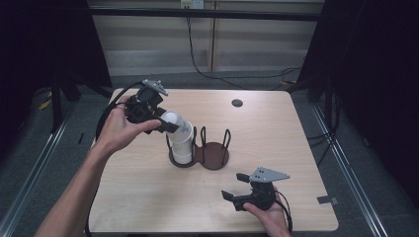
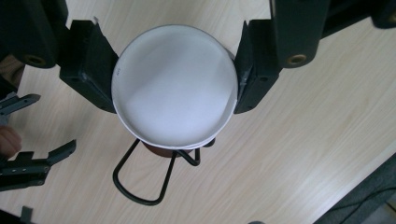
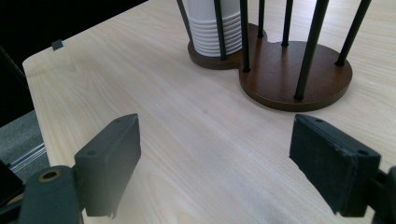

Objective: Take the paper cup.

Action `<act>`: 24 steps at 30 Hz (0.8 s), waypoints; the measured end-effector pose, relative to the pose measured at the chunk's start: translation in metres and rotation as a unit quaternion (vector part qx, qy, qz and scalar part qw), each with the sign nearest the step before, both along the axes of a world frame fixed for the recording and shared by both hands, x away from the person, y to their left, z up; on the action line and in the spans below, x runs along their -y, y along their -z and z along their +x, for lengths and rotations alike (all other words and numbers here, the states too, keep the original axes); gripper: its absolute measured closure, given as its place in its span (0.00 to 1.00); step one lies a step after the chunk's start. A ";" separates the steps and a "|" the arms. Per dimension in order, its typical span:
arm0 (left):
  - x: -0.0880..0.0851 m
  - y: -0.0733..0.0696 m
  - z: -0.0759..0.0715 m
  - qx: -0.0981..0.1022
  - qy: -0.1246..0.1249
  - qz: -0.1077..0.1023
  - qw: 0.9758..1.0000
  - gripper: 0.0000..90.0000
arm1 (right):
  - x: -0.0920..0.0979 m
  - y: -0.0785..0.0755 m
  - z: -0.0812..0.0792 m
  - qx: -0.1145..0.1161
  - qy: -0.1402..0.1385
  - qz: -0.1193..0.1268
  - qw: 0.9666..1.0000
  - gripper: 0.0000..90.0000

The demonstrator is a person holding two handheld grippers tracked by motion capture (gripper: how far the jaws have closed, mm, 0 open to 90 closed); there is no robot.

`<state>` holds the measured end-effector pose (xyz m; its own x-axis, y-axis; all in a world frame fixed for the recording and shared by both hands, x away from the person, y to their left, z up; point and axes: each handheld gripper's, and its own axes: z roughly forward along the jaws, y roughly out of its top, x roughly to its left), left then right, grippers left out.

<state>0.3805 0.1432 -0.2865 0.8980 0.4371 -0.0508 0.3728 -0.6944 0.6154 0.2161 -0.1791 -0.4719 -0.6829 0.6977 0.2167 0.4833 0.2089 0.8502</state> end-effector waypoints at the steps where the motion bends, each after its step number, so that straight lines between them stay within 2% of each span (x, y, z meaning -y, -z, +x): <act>1: -0.001 0.000 -0.001 0.004 0.002 -0.001 1.000 0.41 | 0.000 0.000 0.000 0.000 0.000 0.000 1.000 0.18; 9: -0.016 0.010 -0.009 0.017 0.000 -0.022 1.000 0.41 | -0.001 0.000 0.000 -0.001 0.001 0.000 1.000 0.18; 10: -0.017 0.011 -0.011 0.019 -0.007 -0.031 0.999 0.41 | -0.001 0.000 0.000 -0.001 0.001 0.001 1.000 0.18; 13: -0.019 0.013 -0.016 0.025 -0.006 -0.029 0.999 0.41 | -0.001 0.000 0.001 -0.001 0.002 0.001 1.000 0.18; 18: -0.024 0.019 -0.022 0.026 -0.008 -0.049 0.998 0.41 | -0.001 0.001 0.002 0.000 0.001 0.000 1.000 0.18; 19: -0.026 0.022 -0.025 0.024 -0.008 -0.059 0.998 0.41 | -0.002 0.001 0.002 -0.001 0.001 0.000 1.000 0.18; 20: -0.027 0.023 -0.026 0.034 -0.004 -0.053 0.998 0.41 | -0.002 0.001 0.001 0.000 0.000 0.000 1.000 0.18; 24: -0.033 0.026 -0.035 0.049 -0.001 -0.074 0.996 0.41 | -0.002 0.001 0.002 -0.001 0.002 0.001 1.000 0.18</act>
